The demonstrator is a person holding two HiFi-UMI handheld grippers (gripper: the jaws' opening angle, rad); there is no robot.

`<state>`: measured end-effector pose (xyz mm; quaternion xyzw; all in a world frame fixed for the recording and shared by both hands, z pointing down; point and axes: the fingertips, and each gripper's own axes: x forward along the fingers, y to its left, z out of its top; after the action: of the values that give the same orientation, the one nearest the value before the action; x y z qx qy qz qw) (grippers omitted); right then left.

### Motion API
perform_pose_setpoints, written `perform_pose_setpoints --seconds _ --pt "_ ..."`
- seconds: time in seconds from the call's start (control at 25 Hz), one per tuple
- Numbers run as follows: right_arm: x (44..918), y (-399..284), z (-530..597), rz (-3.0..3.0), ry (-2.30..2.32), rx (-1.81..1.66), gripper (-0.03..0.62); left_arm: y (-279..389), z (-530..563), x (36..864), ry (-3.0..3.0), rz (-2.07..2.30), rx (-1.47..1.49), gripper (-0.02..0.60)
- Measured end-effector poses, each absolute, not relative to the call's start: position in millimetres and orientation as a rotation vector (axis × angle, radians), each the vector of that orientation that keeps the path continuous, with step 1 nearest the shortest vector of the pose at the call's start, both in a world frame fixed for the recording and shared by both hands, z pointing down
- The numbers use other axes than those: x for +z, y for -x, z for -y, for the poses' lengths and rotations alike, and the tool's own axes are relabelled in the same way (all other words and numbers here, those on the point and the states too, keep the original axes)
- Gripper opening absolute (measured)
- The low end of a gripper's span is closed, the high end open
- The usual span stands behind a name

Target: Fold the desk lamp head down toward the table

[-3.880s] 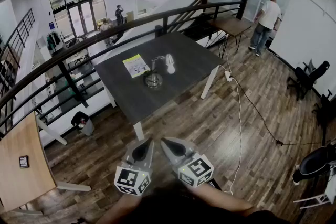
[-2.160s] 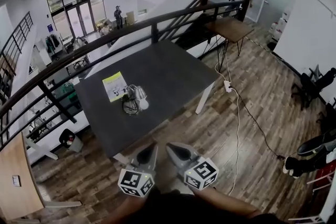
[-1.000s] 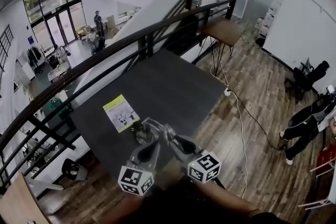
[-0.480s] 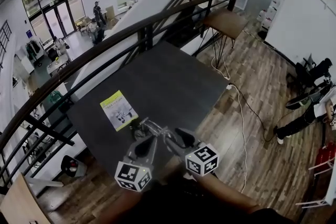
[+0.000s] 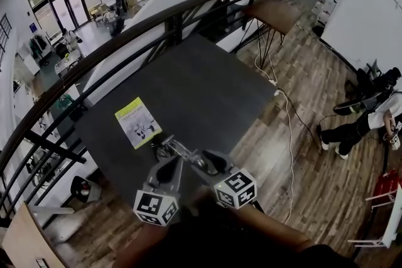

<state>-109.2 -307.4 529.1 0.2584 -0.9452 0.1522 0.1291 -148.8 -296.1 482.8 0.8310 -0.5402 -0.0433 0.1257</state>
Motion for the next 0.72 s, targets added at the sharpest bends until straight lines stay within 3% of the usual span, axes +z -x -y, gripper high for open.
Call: perform_pose_setpoints --seconds 0.72 --pt "566.0 100.8 295.2 2.608 -0.705 0.346 0.205 156.8 290.5 492.3 -2.386 1.596 -0.108 0.000"
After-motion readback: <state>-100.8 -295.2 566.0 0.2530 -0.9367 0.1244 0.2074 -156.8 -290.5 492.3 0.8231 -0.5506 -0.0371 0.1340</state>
